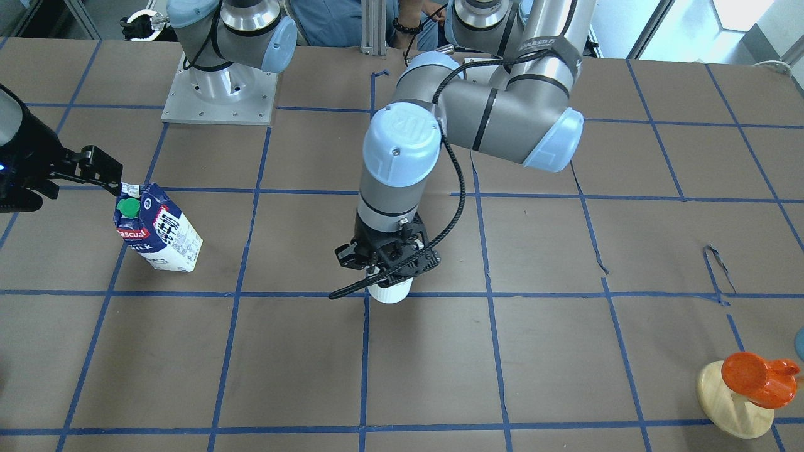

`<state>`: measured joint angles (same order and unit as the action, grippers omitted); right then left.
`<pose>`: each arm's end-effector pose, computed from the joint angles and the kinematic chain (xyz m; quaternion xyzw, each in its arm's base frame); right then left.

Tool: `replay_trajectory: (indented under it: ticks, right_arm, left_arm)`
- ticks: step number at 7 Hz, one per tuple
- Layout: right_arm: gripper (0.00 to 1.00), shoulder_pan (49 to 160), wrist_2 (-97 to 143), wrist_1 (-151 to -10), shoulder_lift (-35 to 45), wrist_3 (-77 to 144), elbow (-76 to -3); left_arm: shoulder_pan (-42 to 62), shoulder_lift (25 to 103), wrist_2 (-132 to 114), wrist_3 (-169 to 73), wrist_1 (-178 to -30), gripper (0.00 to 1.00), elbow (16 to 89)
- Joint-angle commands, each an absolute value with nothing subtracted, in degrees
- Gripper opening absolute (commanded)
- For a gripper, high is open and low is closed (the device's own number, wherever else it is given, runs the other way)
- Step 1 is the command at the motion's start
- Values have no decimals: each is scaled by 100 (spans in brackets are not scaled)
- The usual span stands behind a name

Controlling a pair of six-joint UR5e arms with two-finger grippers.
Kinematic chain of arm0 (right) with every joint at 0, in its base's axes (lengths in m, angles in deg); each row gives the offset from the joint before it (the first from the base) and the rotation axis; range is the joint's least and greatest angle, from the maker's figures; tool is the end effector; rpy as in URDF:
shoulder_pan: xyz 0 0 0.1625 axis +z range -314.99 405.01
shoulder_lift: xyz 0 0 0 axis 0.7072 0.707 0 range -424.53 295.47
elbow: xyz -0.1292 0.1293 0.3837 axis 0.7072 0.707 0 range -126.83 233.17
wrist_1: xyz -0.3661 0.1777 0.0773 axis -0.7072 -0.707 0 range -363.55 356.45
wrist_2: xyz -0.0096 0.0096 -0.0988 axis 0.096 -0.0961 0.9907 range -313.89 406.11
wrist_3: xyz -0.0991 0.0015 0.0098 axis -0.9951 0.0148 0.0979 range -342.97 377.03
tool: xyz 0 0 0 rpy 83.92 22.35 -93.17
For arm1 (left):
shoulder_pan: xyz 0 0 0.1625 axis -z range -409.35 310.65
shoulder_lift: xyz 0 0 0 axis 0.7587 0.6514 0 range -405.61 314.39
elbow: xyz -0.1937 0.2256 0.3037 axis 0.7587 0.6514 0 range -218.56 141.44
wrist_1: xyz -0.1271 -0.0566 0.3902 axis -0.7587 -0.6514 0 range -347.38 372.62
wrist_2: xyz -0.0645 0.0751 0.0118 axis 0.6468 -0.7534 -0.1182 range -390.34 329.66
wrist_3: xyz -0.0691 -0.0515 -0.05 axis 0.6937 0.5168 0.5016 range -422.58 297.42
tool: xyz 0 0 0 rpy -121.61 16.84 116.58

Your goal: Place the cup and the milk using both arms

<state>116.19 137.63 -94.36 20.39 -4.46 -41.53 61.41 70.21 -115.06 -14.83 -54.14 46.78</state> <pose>-0.0399 -0.5221 0.4054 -0.0243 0.9965 0.0780 0.0145 -0.3651 -0.5611 0.3080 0.2323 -0.9714 -0.0110 0.0483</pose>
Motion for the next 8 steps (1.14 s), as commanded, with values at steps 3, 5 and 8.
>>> replay_trajectory:
  ticks: [3,5,8]
  right_arm:
    - [100,11638,13769,-9452,1686,-450,-4158]
    - [100,11638,13752,-9443,1511,-433,-4149]
    - [100,11673,13482,-9434,1404,-327,-4149]
  left_arm:
    - [6604,7262,-11463,-1176,-5760,0,4799]
    - [6675,6971,-11314,-1178,-5769,0,5309]
    - [6657,7005,-11305,-1091,-5708,99,5294]
